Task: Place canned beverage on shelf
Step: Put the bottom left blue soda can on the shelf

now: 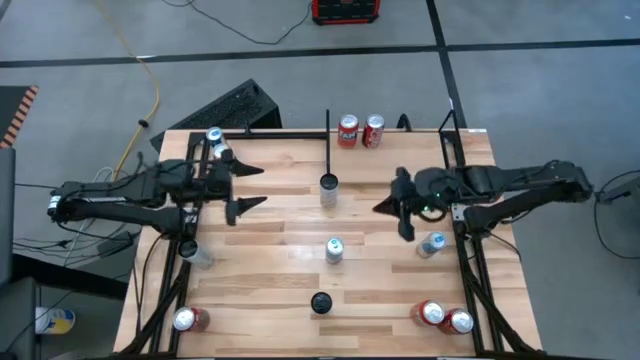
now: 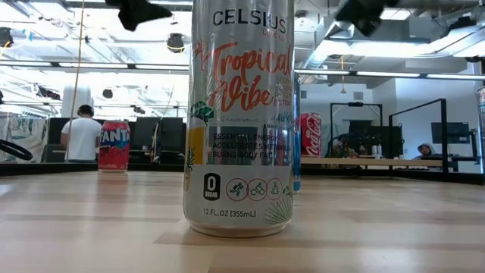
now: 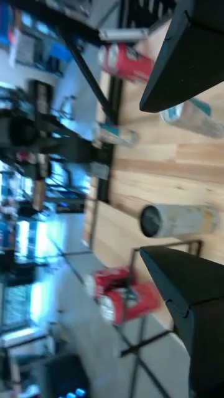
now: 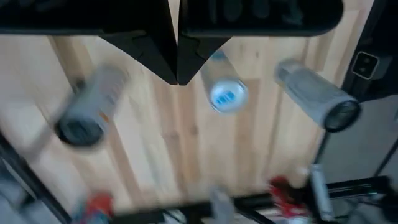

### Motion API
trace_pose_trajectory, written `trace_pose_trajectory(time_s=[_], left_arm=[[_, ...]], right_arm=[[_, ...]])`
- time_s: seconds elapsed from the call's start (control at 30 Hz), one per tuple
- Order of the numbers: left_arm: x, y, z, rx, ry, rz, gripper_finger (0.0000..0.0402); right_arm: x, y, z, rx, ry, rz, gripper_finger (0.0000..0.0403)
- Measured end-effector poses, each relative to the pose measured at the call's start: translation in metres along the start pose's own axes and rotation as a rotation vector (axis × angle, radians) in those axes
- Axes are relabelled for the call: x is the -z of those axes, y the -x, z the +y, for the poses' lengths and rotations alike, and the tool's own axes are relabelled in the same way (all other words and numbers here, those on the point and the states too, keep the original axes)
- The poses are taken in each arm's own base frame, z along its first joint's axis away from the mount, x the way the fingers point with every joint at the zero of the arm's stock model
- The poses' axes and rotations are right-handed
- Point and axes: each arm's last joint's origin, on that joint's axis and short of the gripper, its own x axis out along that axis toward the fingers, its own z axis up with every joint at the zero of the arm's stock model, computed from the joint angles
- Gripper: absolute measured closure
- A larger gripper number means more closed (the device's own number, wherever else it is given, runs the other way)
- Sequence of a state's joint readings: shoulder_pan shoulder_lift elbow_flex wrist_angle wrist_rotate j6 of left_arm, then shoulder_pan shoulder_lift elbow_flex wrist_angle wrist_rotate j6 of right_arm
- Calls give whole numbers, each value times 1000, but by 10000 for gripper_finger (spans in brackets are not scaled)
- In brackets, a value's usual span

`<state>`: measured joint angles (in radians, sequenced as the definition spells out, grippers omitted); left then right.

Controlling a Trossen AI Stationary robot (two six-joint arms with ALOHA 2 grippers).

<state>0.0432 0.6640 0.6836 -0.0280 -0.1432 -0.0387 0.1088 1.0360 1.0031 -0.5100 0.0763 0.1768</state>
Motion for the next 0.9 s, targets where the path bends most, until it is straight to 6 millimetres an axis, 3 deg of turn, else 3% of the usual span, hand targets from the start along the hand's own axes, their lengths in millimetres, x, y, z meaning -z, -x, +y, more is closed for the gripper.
trace_pose_trajectory(time_s=[0.17, 0.5, 0.67, 0.9], left_arm=[[12, 16, -3, 44, 14, -73, 47], [81, 14, 0, -5, 84, -112, 47], [88, 13, 2, -59, 104, -97, 47], [88, 14, 2, -51, 100, -101, 47]], right_arm=[[-7, -20, 14, -48, 115, -62, 370], [-1, -78, 25, -109, 197, -24, 355], [2, -98, 27, -149, 210, 10, 298], [-3, -121, 30, -144, 231, 36, 156]])
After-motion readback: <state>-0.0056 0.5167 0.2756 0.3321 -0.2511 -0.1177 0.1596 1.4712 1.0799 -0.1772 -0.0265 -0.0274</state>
